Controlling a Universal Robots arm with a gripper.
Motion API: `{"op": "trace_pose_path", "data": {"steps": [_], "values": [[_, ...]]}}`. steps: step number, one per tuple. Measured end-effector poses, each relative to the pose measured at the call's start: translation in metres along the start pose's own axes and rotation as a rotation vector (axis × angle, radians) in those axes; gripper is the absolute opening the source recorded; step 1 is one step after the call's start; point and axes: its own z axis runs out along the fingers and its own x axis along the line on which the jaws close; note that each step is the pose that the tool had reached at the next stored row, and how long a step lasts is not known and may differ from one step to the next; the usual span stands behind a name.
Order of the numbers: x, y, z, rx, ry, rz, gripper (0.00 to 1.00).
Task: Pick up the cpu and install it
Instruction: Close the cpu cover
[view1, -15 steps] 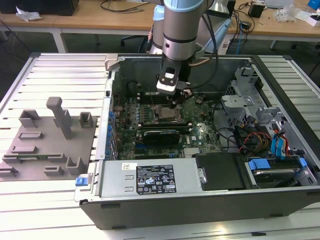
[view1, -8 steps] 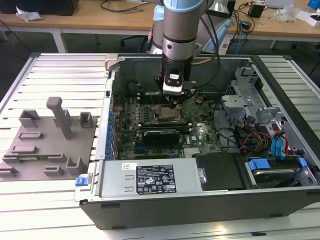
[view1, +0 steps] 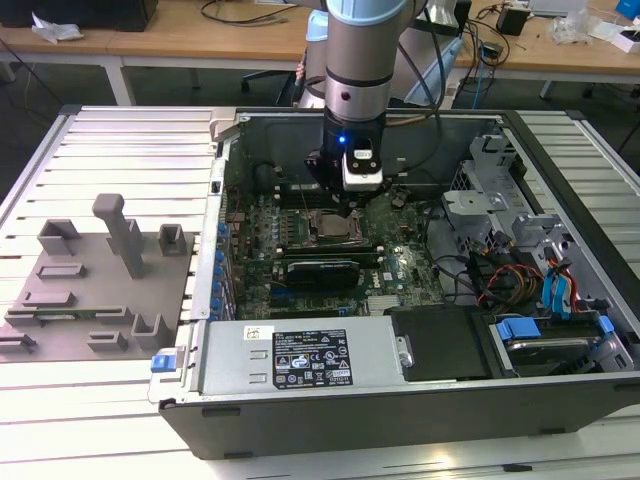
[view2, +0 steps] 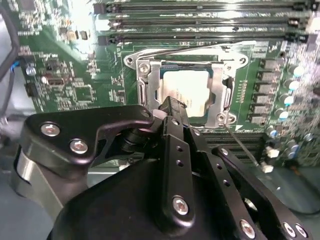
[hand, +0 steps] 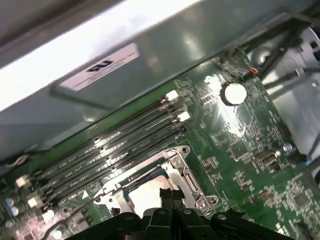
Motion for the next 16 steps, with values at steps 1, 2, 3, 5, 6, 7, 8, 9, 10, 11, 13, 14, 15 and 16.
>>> {"op": "trace_pose_path", "data": {"steps": [1,2,3,5,6,7,8,9,10,11,13,14,15,16], "values": [[0.0,0.0,0.0001,-0.0009,-0.0001,-0.027,0.11],[0.0,0.0,0.0001,-0.0014,-0.0001,-0.042,0.11],[0.0,0.0,0.0003,-0.0027,-0.0001,-0.077,0.11],[0.0001,-0.0001,0.0008,-0.0043,-0.0002,-0.126,0.11],[0.0001,-0.0001,0.0013,-0.0055,-0.0002,-0.162,0.11],[0.0001,0.0,0.0017,-0.0064,-0.0002,-0.187,0.11],[0.0001,0.0,0.0018,-0.0069,-0.0002,-0.202,0.11],[0.0001,-0.0001,0.0022,-0.0081,-0.0003,-0.238,0.11],[0.0001,0.0,0.0025,-0.009,-0.0003,-0.264,0.11],[0.0001,0.0,0.0027,-0.0097,-0.0003,-0.284,0.11],[0.0001,0.0,0.0032,-0.0113,-0.0003,-0.33,0.11],[0.0001,-0.0001,0.0034,-0.012,-0.0004,-0.355,0.11],[0.0001,0.0,0.0036,-0.0128,-0.0004,-0.375,0.11],[0.0001,0.0,0.0037,-0.0134,-0.0004,-0.392,0.11]]}}
